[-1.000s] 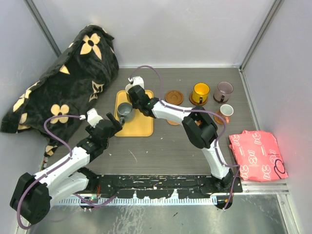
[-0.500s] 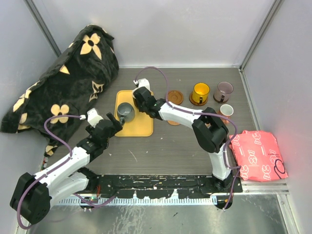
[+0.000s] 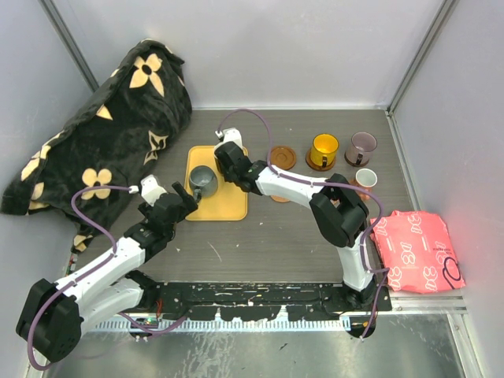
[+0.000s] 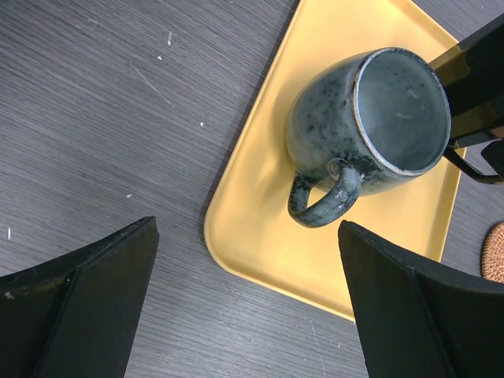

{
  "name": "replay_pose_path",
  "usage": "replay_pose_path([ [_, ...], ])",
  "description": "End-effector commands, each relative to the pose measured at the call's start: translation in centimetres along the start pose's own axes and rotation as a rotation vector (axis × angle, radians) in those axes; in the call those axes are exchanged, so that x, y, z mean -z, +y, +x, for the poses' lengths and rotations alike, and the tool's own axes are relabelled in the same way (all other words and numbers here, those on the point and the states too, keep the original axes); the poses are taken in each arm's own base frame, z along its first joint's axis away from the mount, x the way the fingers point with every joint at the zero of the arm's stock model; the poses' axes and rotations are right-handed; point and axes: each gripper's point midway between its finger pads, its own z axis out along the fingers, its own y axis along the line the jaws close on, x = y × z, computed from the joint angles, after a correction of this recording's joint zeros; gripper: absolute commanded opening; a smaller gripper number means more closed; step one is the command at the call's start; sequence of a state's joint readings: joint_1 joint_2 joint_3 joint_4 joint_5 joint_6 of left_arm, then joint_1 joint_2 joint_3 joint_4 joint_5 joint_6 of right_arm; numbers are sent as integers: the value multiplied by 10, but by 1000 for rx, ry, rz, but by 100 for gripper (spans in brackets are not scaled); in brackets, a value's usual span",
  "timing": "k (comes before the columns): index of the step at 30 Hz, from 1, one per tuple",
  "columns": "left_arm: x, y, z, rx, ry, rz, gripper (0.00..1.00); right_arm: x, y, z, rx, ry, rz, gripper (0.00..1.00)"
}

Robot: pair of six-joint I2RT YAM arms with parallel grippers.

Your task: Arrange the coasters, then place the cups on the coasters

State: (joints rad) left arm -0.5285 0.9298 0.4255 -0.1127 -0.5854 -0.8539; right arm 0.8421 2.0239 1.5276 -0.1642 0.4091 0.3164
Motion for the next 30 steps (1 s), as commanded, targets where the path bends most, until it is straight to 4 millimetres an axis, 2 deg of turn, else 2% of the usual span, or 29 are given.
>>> replay_pose_path([
  [1, 1, -15, -18, 50, -45, 35, 98, 8, 0, -35, -50, -102, 14, 23],
  [4, 1, -15, -18, 50, -46, 34, 98, 8, -1, -36, -53, -105, 20, 24],
  [13, 1, -14, -17, 49, -45, 33, 98, 6, -2, -33, -56, -101, 22, 39],
  [30, 1, -15, -18, 49, -47, 33, 98, -10, 3, -27, -43, -76, 27, 39],
])
